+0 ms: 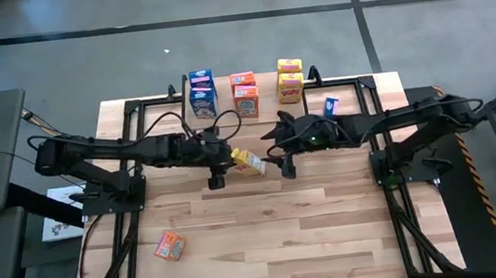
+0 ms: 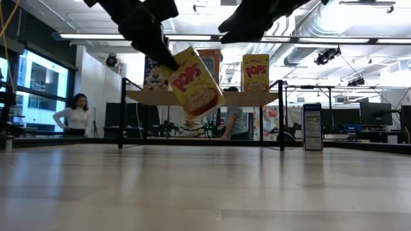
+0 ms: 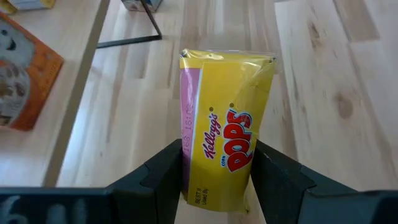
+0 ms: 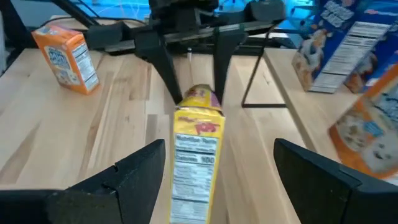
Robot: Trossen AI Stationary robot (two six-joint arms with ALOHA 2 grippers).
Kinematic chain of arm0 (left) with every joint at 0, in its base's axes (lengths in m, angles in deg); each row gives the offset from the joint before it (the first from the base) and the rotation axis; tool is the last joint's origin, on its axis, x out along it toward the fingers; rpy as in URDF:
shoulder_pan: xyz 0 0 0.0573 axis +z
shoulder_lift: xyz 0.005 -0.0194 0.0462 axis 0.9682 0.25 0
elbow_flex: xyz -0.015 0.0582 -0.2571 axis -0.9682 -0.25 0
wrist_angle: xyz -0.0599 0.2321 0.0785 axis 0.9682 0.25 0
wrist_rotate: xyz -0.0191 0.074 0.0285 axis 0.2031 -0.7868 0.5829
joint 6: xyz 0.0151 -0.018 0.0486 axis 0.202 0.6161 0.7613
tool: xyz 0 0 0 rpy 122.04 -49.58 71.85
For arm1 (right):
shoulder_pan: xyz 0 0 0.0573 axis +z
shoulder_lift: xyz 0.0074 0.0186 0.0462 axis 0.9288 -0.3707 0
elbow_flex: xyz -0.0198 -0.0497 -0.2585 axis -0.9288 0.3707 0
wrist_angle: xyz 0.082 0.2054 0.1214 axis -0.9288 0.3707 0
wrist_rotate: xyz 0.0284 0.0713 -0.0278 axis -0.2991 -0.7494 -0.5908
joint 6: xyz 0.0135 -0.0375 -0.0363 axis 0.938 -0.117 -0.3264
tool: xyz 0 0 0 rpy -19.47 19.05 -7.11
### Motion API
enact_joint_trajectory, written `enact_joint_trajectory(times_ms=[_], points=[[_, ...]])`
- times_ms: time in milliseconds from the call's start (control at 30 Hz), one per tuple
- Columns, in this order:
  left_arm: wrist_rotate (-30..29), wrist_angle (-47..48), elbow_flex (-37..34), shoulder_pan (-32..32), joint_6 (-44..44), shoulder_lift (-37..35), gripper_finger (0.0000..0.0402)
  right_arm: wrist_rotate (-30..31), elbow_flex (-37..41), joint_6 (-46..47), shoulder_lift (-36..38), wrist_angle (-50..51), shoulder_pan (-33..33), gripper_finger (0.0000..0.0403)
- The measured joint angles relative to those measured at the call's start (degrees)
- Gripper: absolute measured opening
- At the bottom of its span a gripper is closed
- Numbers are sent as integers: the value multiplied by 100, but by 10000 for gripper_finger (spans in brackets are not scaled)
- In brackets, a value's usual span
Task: Stack cereal on shelf
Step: Put the yellow cereal box aligned with the other yellow cereal boxes on the shelf
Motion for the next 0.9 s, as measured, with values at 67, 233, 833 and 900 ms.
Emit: enact_joint_trajectory(times_ms=[67, 233, 833, 900], points=[[-94, -85, 0, -37, 18, 4, 164, -30, 0, 0, -130, -130, 0, 294], [-157, -369, 0, -45, 19, 2, 164, -67, 0, -20, -381, -378, 0, 294], [-155, -1162, 0, -49, 44, 2, 164, 185, 0, 47, -502, -489, -4, 292], [-153, -1177, 0, -49, 141, 2, 164, 108, 0, 46, -502, -487, -4, 286]])
